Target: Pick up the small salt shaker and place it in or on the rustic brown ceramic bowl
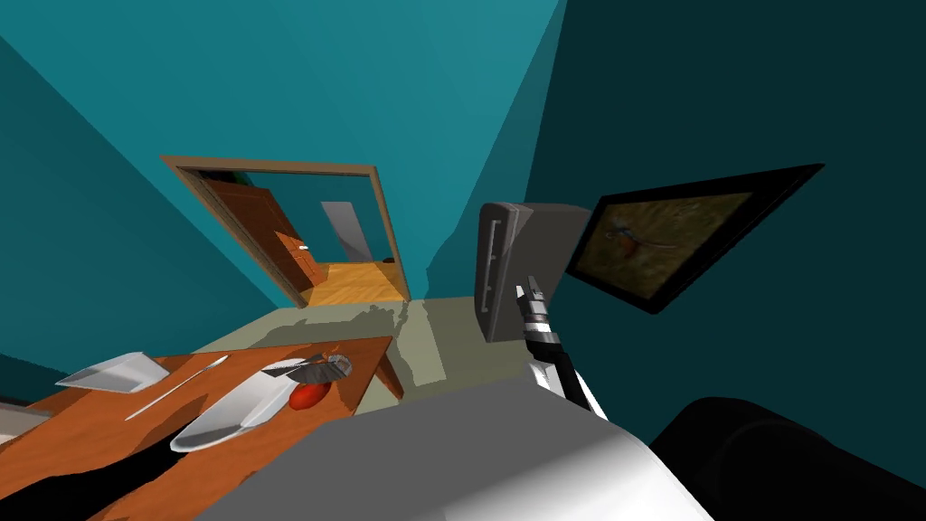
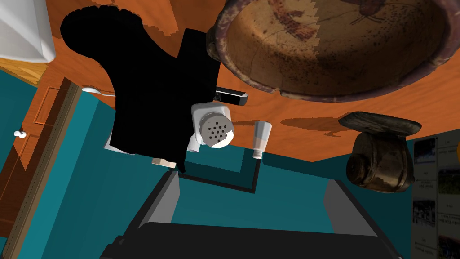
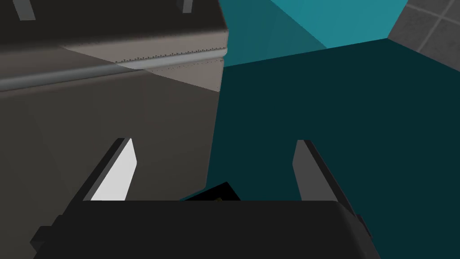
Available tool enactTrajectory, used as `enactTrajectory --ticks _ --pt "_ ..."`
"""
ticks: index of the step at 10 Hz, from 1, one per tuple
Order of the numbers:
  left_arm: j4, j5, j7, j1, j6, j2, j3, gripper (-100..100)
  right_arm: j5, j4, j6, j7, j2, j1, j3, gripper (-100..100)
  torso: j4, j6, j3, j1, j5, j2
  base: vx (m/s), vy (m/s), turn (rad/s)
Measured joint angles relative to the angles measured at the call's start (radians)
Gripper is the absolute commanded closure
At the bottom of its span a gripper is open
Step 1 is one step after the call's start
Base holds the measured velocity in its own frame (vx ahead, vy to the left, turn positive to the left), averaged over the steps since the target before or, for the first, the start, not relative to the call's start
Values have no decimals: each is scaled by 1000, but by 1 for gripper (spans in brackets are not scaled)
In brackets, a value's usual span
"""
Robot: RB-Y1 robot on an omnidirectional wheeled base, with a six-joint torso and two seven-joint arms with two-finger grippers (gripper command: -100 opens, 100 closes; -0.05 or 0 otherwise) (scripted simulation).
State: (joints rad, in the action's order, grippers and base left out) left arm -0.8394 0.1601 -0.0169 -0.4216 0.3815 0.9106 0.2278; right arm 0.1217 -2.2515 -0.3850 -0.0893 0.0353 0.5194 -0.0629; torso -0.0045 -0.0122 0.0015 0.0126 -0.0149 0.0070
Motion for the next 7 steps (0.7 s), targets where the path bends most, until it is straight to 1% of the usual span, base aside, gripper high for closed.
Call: enactTrajectory --ticks 1,2,3,4,5,6,7 --pt "-13 2 1 -19 2 0 15 -100 0 0 0 0 0 0 0 0 -1 0 -1 0 0 -3 -62 -10 -339" --pt "-29 16 -9 -40 19 -6 39 -100 0 0 0 0 0 0 0 0 0 2 -1 0 0 -1 -96 -1 -325" --pt "-65 12 -11 -79 38 -17 75 -100 0 0 0 0 0 0 0 0 0 1 1 0 0 1 -53 0 -54" --pt "-71 20 -14 -94 47 -13 95 -100 0 0 0 0 0 0 0 0 0 0 0 0 0 0 -95 -29 -247" --pt "-86 31 -25 -119 62 -21 121 -100 0 0 0 0 0 0 0 0 0 1 1 -1 0 2 -91 -24 -338" --pt "-107 33 -31 -148 82 -27 151 -100 0 0 0 0 0 0 0 0 0 1 1 -1 0 2 -37 -2 -105" --pt "-127 44 -34 -173 98 -22 178 -100 0 0 0 0 0 0 0 0 0 0 0 0 0 -1 -82 -27 -397"
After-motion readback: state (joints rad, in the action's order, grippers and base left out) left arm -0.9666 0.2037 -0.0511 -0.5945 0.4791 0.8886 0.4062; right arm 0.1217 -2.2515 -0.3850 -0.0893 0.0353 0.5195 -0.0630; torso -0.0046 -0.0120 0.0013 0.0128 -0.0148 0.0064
